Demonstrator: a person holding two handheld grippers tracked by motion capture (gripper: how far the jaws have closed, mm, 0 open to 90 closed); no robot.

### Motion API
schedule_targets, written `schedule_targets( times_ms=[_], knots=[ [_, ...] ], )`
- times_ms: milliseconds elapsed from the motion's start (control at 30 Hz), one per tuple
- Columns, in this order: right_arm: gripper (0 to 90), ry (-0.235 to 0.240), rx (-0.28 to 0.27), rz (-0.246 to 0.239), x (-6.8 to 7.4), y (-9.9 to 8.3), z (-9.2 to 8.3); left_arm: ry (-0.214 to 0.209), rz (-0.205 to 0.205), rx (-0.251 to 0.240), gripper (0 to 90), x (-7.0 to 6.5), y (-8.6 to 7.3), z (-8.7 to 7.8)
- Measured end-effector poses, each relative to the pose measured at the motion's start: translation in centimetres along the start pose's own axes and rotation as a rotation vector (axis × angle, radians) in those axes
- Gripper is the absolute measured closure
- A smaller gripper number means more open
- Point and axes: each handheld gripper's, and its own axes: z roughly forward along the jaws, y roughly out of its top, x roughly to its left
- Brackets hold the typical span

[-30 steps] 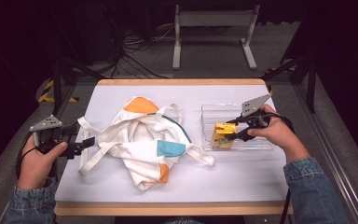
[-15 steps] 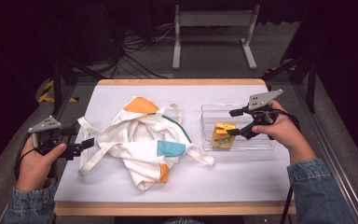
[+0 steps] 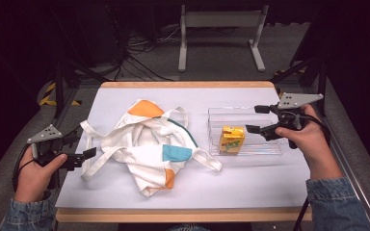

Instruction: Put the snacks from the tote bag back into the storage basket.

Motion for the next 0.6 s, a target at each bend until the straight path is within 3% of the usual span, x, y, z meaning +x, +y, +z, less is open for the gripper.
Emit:
schedule_targets(
  times_ms=[367,600],
  knots=[
    [19.3,-0.141,-0.064,0.08,1.5,-2.3,-3.9,0.047,0.007,-0.039,4.7,-0.6,-1.4,-0.8],
    [19.3,-0.203,-0.045,0.103,2.1,-4.6,-4.8,0.074,-0.017,-0.088,5.2,-0.7,-2.9,-1.3]
  ],
)
